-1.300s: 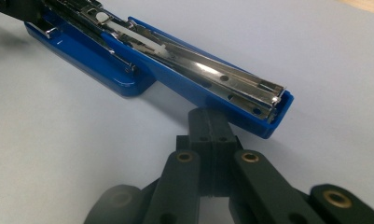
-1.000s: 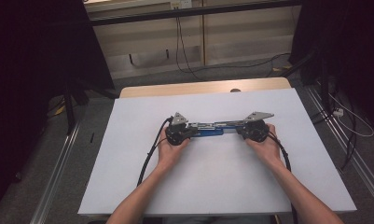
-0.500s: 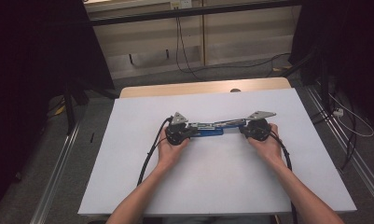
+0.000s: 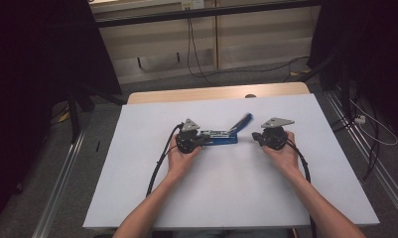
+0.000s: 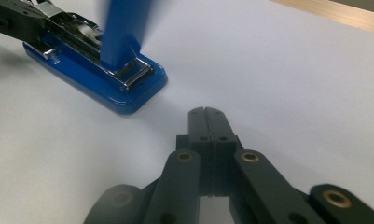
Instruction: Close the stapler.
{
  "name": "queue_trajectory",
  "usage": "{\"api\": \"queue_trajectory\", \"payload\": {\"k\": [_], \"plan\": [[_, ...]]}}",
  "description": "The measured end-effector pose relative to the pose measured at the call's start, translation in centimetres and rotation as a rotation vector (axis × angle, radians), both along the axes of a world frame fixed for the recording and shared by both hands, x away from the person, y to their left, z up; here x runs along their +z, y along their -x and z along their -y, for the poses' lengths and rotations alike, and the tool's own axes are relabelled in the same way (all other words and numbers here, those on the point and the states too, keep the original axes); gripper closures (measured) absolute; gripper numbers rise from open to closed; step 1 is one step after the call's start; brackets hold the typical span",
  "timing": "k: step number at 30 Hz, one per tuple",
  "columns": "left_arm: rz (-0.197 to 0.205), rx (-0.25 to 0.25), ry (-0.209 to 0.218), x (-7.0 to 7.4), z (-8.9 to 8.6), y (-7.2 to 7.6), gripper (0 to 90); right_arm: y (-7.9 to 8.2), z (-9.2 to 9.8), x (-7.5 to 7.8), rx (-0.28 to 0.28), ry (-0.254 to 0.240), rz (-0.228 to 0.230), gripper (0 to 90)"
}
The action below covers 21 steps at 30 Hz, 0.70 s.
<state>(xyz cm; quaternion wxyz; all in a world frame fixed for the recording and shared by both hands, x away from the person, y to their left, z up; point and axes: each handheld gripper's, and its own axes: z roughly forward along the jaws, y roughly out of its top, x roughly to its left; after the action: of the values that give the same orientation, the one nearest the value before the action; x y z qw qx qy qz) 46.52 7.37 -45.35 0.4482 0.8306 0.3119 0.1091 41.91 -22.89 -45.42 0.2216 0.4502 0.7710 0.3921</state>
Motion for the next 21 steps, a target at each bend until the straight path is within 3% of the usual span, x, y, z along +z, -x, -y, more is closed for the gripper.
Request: {"api": "queue_trajectory", "payload": {"k": [10,15,18,21], "plan": [[0.001,0.007,-0.007,0.07,-0.17,0.0,90.0,0.33,-0.34,0.14,0.03,-0.028,0.023,90.0],[-0.001,0.0,-0.009,0.09,-0.29,0.11,90.0,0.56,-0.16,0.31,0.027,-0.069,0.031,90.0],[-0.023,0.008,0.016,0.07,-0.19,0.33,87.2,0.67,0.0,0.36,0.033,-0.084,0.042,87.8],[-0.016,-0.004,0.004,0.16,0.01,0.59,85.5,0.73,0.06,0.47,0.034,-0.101,0.052,84.2]]}}
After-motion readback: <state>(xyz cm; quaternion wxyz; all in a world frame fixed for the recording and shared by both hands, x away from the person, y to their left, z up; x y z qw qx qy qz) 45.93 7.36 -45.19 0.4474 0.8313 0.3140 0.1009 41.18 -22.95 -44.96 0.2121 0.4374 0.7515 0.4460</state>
